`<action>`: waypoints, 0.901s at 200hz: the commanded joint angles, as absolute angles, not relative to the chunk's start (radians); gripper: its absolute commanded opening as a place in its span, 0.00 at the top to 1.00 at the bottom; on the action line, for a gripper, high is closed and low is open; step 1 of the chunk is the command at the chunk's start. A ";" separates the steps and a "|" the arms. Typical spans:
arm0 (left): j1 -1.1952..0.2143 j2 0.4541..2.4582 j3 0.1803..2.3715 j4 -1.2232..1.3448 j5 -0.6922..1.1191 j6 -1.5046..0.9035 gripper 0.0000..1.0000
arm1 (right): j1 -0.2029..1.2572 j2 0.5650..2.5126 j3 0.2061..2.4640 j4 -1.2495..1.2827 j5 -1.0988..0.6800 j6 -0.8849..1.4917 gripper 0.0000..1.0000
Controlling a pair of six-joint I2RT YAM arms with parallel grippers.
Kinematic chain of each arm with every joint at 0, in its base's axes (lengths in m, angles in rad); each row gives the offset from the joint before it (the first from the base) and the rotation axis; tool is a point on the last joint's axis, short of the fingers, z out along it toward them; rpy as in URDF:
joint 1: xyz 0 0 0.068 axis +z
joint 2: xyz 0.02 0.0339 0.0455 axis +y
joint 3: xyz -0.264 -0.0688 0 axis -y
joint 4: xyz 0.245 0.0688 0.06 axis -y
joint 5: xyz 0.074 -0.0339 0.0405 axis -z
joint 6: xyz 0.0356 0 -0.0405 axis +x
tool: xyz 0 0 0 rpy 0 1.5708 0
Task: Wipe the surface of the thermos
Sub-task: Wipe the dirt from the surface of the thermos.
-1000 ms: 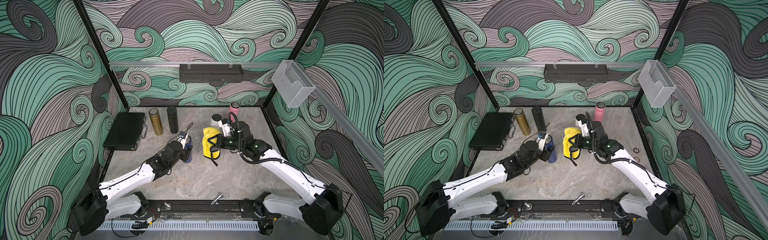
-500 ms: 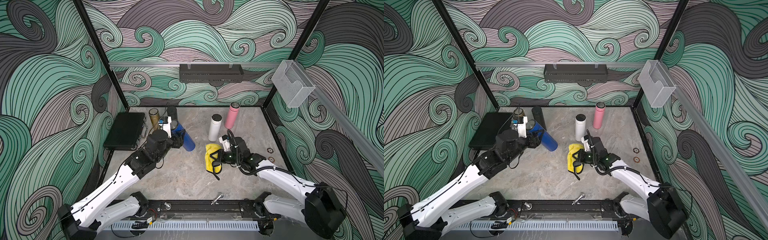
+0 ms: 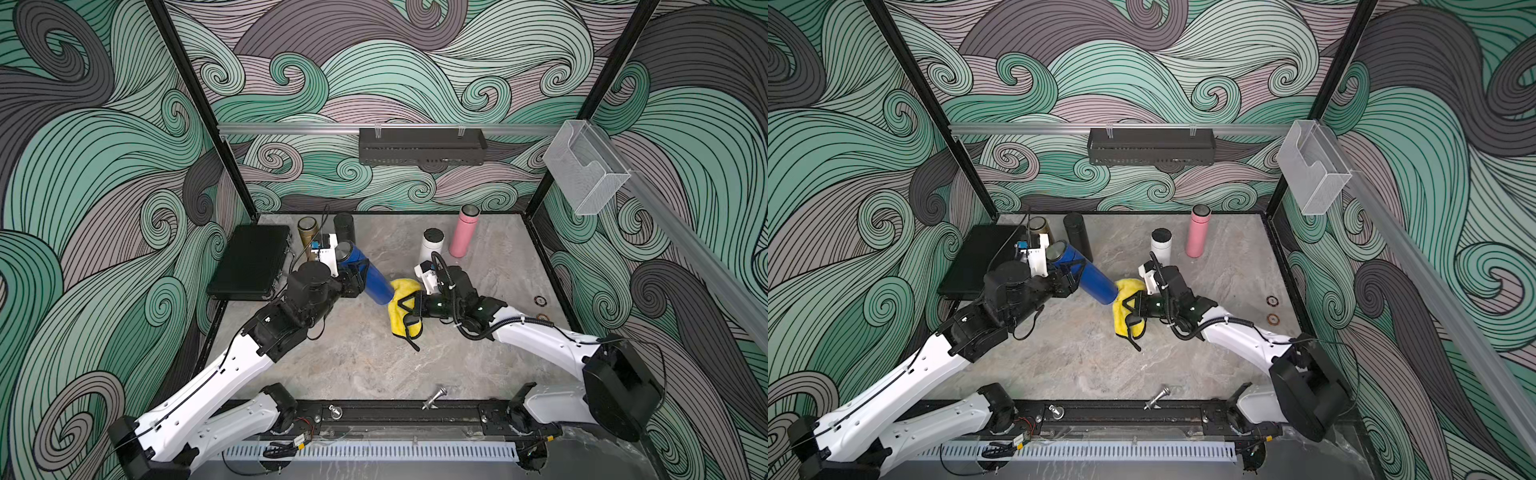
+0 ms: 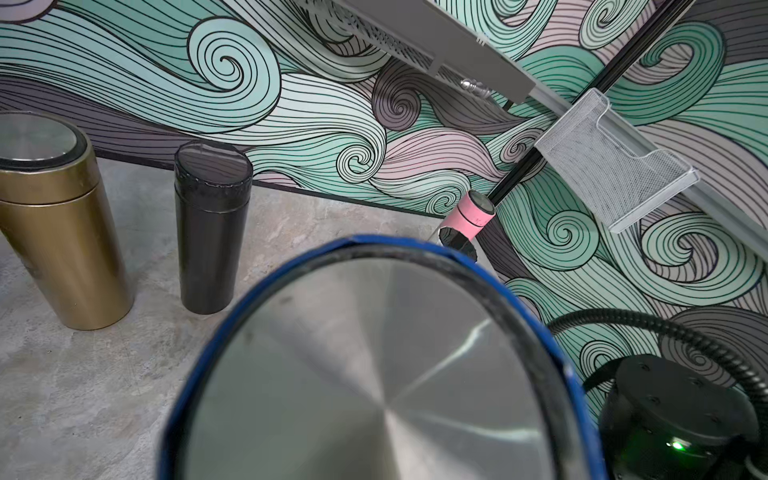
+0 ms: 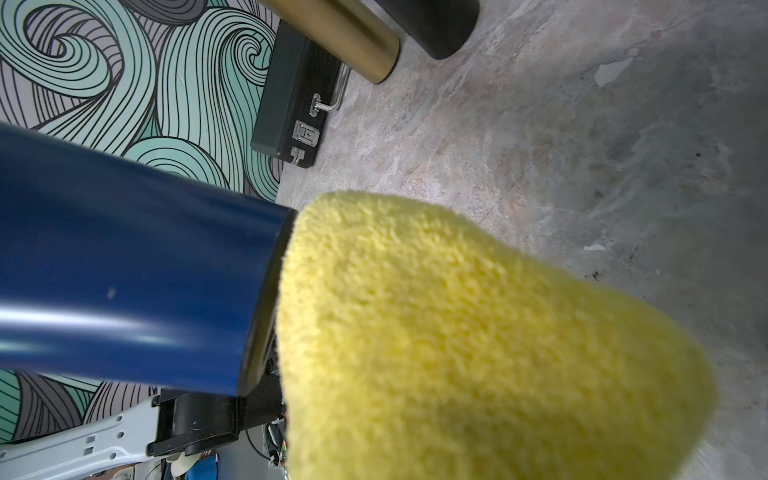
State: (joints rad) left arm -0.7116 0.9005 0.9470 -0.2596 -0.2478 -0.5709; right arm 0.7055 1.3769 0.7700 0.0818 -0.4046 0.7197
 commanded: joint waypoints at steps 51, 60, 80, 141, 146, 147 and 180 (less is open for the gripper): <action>-0.706 0.890 0.921 -0.141 -0.290 -0.568 1.00 | 0.744 1.428 0.816 0.237 -0.482 0.807 1.00; -0.706 0.894 0.918 -0.143 -0.294 -0.563 1.00 | 0.744 1.413 0.812 0.235 -0.481 0.810 1.00; -0.706 0.896 0.913 -0.143 -0.308 -0.550 1.00 | 0.743 1.376 0.794 0.231 -0.473 0.819 1.00; -0.705 0.873 0.921 -0.147 -0.324 -0.528 1.00 | 0.744 1.294 0.710 0.169 -0.389 0.829 1.00; -0.706 0.870 0.923 -0.147 -0.324 -0.528 1.00 | 0.744 1.303 0.707 0.165 -0.381 0.832 1.00; -0.706 0.870 0.923 -0.147 -0.324 -0.528 1.00 | 0.744 1.307 0.706 0.164 -0.380 0.833 1.00; -0.705 0.865 0.932 -0.134 -0.295 -0.545 1.00 | 0.745 1.428 0.705 0.275 -0.412 0.872 1.00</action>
